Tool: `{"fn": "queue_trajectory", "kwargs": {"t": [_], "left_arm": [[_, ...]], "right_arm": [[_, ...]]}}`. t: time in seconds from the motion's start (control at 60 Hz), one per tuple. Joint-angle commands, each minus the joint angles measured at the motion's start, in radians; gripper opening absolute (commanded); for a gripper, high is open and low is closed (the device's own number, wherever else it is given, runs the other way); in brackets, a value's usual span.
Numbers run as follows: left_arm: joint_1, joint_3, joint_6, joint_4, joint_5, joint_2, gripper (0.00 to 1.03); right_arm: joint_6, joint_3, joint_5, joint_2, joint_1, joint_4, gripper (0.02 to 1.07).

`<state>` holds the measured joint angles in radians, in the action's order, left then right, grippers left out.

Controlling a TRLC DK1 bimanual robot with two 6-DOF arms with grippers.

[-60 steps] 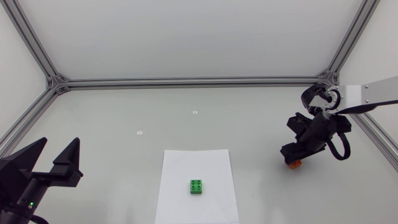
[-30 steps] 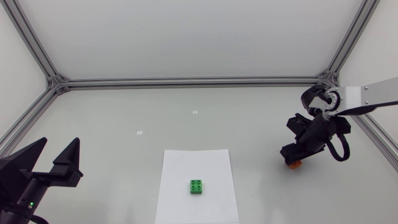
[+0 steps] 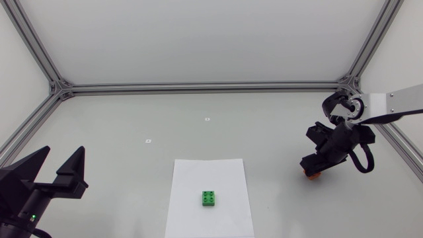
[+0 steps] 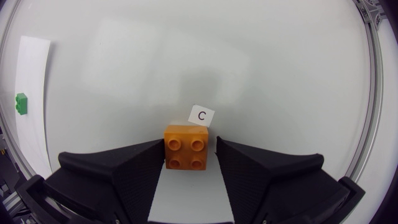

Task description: Pick up the orange 2x2 brick with the right arm and stack it on top of the green 2x2 brick in the center

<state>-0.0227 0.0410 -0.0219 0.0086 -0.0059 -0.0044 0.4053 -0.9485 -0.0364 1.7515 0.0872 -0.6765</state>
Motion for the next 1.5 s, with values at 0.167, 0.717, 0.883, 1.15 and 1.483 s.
{"fn": "queue_trajectory", "kwargs": {"t": [0.167, 0.717, 0.883, 1.15, 1.483], "left_arm": [[0.003, -0.041, 0.013, -0.013, 0.004, -0.008, 0.99], [0.003, -0.041, 0.013, -0.015, 0.004, -0.008, 0.99], [0.003, -0.041, 0.013, -0.015, 0.006, -0.008, 0.99], [0.003, -0.041, 0.013, -0.015, 0.004, -0.008, 0.99], [0.003, -0.041, 0.013, -0.015, 0.004, -0.008, 0.99]], "right_arm": [[0.026, 0.017, -0.011, -0.012, 0.008, -0.003, 0.52], [0.029, 0.040, -0.023, -0.093, -0.010, -0.028, 0.32], [0.026, 0.045, -0.025, -0.135, -0.014, -0.041, 0.26], [0.038, 0.047, -0.030, -0.247, -0.052, -0.064, 0.08], [0.122, 0.071, 0.064, -0.360, -0.219, -0.106, 0.08]]}}
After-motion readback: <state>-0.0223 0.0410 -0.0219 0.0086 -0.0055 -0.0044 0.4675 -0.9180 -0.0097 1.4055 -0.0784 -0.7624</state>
